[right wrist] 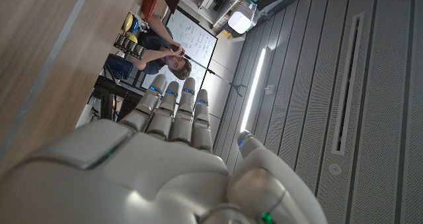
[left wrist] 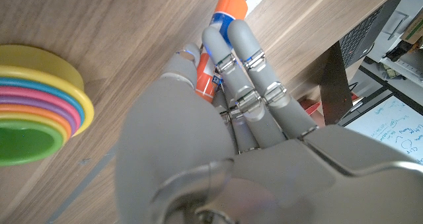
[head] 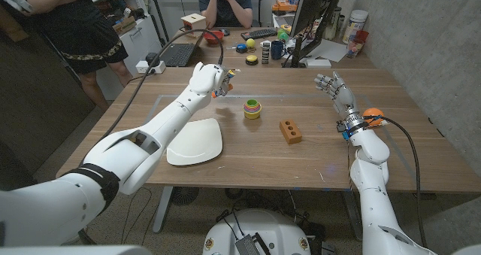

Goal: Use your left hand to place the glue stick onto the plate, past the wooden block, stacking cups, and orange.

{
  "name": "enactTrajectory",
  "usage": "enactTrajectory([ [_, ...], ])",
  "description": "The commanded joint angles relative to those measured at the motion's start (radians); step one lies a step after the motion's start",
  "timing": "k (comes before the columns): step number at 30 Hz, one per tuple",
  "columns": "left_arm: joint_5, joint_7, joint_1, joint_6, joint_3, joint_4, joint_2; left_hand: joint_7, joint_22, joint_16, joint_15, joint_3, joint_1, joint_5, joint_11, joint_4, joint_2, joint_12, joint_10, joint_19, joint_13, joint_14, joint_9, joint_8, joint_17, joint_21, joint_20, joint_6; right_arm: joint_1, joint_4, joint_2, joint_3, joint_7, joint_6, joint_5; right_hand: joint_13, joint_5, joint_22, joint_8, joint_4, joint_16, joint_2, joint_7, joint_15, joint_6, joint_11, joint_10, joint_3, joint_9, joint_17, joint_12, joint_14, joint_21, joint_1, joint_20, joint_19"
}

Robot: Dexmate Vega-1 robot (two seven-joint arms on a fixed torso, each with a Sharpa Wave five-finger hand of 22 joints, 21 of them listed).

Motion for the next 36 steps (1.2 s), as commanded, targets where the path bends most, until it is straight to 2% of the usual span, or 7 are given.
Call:
enactTrajectory([
  [1, 0.018, -0.033, 0.024, 0.01, -0.03, -0.094, 0.028, 0.024, 0.001, 0.008, 0.003, 0.031, 0.009, -0.003, -0.153, 0.034, 0.029, -0.003, 0.168, 0.013, 0.002, 0.006, 0.005, -0.005, 0.005, 0.003, -0.002, 0.052, 0.002, 0.012, -0.004, -0.002, 0.002, 0.008, -0.002, 0.003, 0.006, 0.005, 0.002, 0.003, 0.0, -0.006, 0.0, -0.002, 0.01, 0.002, 0.003, -0.004, 0.005, 0.0, 0.002, 0.009, -0.005, 0.002, -0.003, 0.004],
  [15, 0.007, -0.071, 0.076, -0.028, -0.086, -0.228, 0.062, 0.021, 0.001, 0.009, 0.003, 0.03, 0.001, -0.008, -0.149, 0.041, 0.03, -0.01, 0.168, 0.015, 0.003, 0.004, 0.006, -0.014, 0.007, 0.003, -0.001, 0.053, -0.005, 0.013, -0.001, -0.003, -0.005, 0.018, -0.002, 0.003, 0.006, 0.005, 0.002, 0.002, 0.0, -0.007, 0.001, -0.002, 0.01, 0.003, 0.003, -0.007, 0.005, 0.0, 0.002, 0.01, -0.009, 0.002, -0.004, 0.005],
  [36, -0.002, -0.111, 0.157, -0.139, -0.121, -0.367, 0.103, 0.006, 0.0, 0.005, 0.002, 0.032, -0.005, -0.016, -0.159, 0.048, 0.026, -0.022, 0.161, 0.013, 0.01, -0.005, 0.008, -0.029, 0.008, -0.002, -0.005, 0.051, -0.064, -0.069, 0.01, -0.003, -0.015, 0.008, 0.002, 0.003, 0.007, 0.005, 0.001, 0.003, 0.0, -0.01, 0.003, -0.002, 0.01, 0.002, 0.002, -0.013, 0.005, 0.0, 0.001, 0.01, -0.015, 0.0, -0.006, 0.006],
])
